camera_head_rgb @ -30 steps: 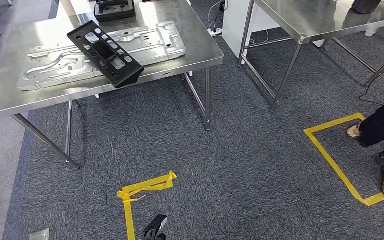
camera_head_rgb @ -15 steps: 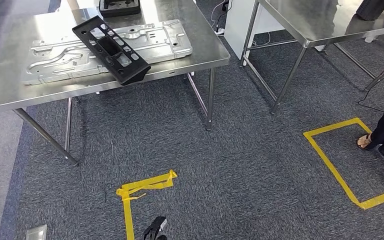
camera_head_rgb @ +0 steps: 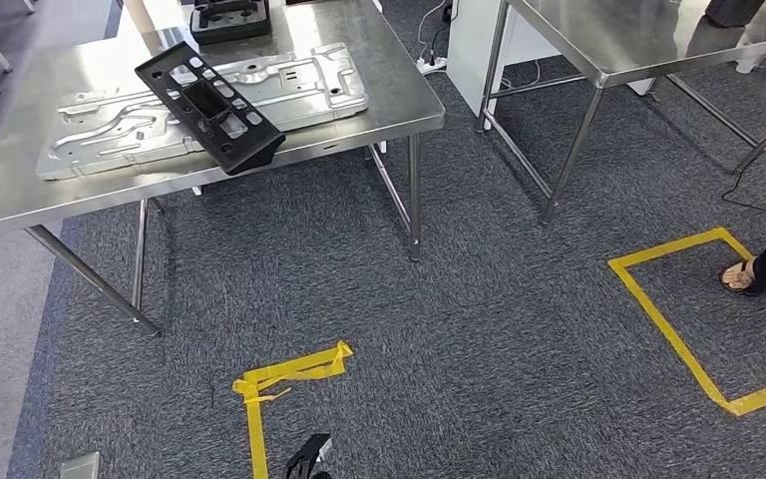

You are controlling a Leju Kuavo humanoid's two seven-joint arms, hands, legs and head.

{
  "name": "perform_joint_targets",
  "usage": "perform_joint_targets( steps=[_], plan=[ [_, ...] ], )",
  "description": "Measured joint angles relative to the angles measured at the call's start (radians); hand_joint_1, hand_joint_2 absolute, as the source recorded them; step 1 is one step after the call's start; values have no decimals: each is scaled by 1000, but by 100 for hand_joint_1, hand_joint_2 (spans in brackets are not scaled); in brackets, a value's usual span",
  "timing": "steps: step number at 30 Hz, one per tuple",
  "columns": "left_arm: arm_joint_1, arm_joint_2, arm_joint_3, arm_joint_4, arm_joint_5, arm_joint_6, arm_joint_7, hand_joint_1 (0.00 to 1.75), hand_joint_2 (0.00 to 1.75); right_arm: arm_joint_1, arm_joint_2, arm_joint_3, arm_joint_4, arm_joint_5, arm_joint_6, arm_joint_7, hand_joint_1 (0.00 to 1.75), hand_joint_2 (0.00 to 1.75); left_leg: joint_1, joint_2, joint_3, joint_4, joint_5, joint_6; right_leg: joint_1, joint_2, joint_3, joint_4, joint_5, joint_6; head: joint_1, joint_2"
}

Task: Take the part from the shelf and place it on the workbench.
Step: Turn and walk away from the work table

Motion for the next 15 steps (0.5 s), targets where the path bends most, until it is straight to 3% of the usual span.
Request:
perform_joint_targets(
  steps=[2, 3, 4, 5, 7, 9, 11, 12, 14, 15],
  plan=[
    [0, 0, 0, -3, 4, -2, 0, 0, 0, 2, 0, 0, 0, -1, 1, 0, 0, 0, 1, 0, -54, 123, -48, -1, 3, 3, -1, 0, -1, -3, 0, 0],
    [0, 0, 0, -4, 9, -4, -1, 0, 0, 2, 1, 0, 0, -3, 2, -2, 0, 0, 1, 0, -62, 144, -46, 2, 5, 7, 0, 0, -1, -3, 0, 0],
    [0, -1, 0, -4, 15, -8, -1, 0, 0, 2, 1, 0, 0, -4, 4, -4, 0, 0, 0, -2, -52, 126, -24, 7, 7, 13, 1, 0, -1, -3, -1, 0],
    [0, -1, 1, -4, 23, -12, -3, 0, 0, 1, 2, 0, 0, -5, 6, -7, 0, 0, -1, -7, -26, 73, 12, 16, 11, 21, 2, 0, -1, -4, -1, 0],
    [1, -3, 2, 1, 38, -18, -1, 0, 0, -2, 9, 0, 0, -6, 8, -14, 0, 0, -4, -40, 36, -65, 78, 39, 15, 35, 2, 0, 0, -3, 1, 0],
    [2, -7, 5, 9, 57, -23, 15, 0, 0, -4, 17, 0, 0, -4, 11, -19, 0, 0, -8, -64, 67, -142, 96, 55, 13, 51, -4, -1, 5, 4, 3, 0],
    [4, -15, 8, 19, 80, -29, 44, 0, 0, -4, 23, 0, 0, -2, 17, -22, 0, 0, -9, -53, 77, -164, 95, 57, 10, 68, -6, -8, 12, 16, 1, 0],
    [8, -19, 10, 21, 89, -31, 61, 0, 0, -4, 27, 1, 0, -1, 21, -25, 0, 0, -6, -43, 84, -176, 101, 56, 10, 65, -6, -8, 12, 22, 1, 0],
    [21, -27, 10, 23, 100, -34, 97, 0, 0, -5, 29, 2, 0, -2, 27, -33, 0, 0, 1, -19, 98, -199, 111, 54, 14, 42, -26, 35, -15, 32, 3, 0],
    [28, -31, 10, 23, 102, -34, 111, 0, 0, -7, 28, 2, 0, -3, 28, -37, 0, 0, 2, -7, 101, -203, 113, 53, 14, 27, -54, 90, -43, 37, 5, 0]
  ],
)
